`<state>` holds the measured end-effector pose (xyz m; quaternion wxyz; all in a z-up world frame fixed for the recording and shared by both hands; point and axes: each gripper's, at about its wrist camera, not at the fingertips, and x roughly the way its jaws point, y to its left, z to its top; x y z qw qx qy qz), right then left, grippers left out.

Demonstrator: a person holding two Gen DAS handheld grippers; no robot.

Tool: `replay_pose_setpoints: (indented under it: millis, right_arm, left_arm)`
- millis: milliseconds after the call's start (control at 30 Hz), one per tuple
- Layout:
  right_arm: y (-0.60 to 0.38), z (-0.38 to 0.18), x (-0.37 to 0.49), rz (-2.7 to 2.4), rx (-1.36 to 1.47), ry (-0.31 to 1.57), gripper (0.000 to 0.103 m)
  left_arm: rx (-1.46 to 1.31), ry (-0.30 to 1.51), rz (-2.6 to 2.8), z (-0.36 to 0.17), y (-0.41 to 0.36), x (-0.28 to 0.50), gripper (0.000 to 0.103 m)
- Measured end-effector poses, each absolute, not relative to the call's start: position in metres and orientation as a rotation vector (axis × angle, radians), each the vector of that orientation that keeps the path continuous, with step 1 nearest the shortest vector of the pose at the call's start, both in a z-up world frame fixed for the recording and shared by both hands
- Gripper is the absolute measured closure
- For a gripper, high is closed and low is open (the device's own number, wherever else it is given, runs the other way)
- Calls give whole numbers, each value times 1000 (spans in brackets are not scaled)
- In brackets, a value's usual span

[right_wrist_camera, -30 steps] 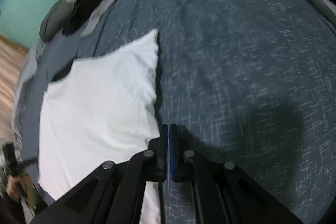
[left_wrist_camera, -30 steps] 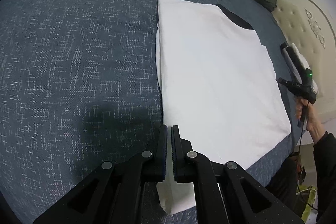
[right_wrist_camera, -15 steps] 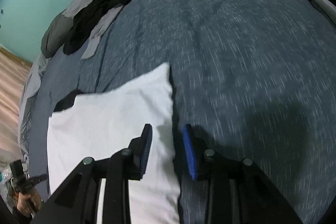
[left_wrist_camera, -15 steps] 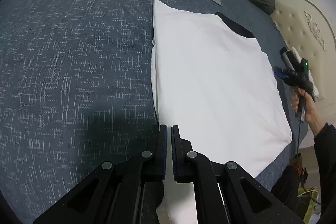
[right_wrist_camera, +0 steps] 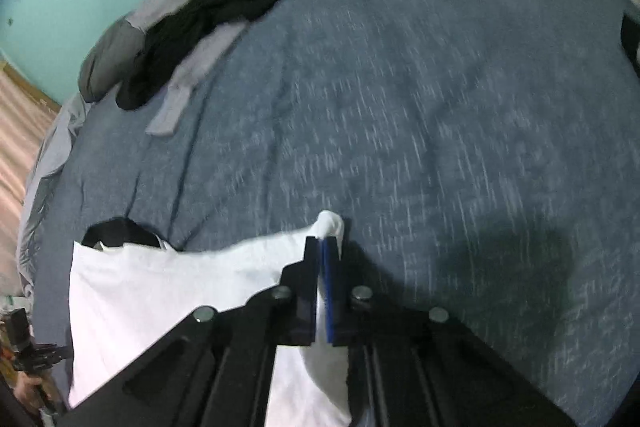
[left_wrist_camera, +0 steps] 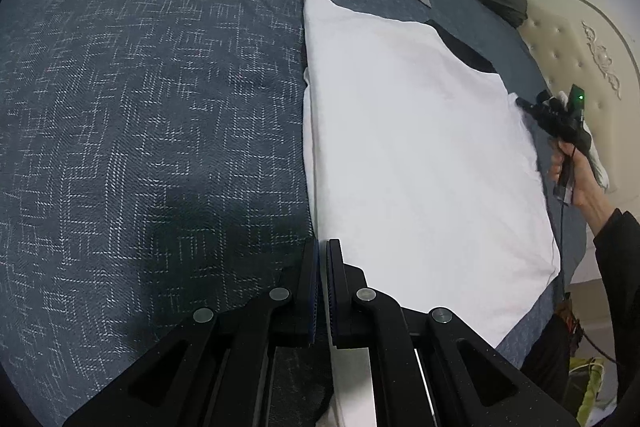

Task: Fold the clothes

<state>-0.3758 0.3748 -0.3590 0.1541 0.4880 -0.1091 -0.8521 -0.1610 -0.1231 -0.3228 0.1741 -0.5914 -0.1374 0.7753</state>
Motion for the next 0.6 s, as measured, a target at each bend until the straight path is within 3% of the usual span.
replay_pose_setpoints:
  millis: [167,433,467,567,600]
  right_arm:
    - [379,-348,-382,-2527,1319,-290,101]
    - [373,-370,-382,-2522,1466,-265,100]
    - [375,-370,-380,-2531,1475,-262,99]
    - [382,-361,-368,-2554,1464,-279,90]
    - [386,-355,-362,-2560,1451,-299,86]
  left_arm:
    - [-1678,-395,2202,-322,-127,-159,99]
    - [-1689,-412,2197,-316,-133,-151,99]
    - [-1689,-415,2195,-314,-134,-148,96]
    - [-1697,-428,2185,-306,-137,-138,75]
    - [-1701,-428,2180,-304,-137,-134,74]
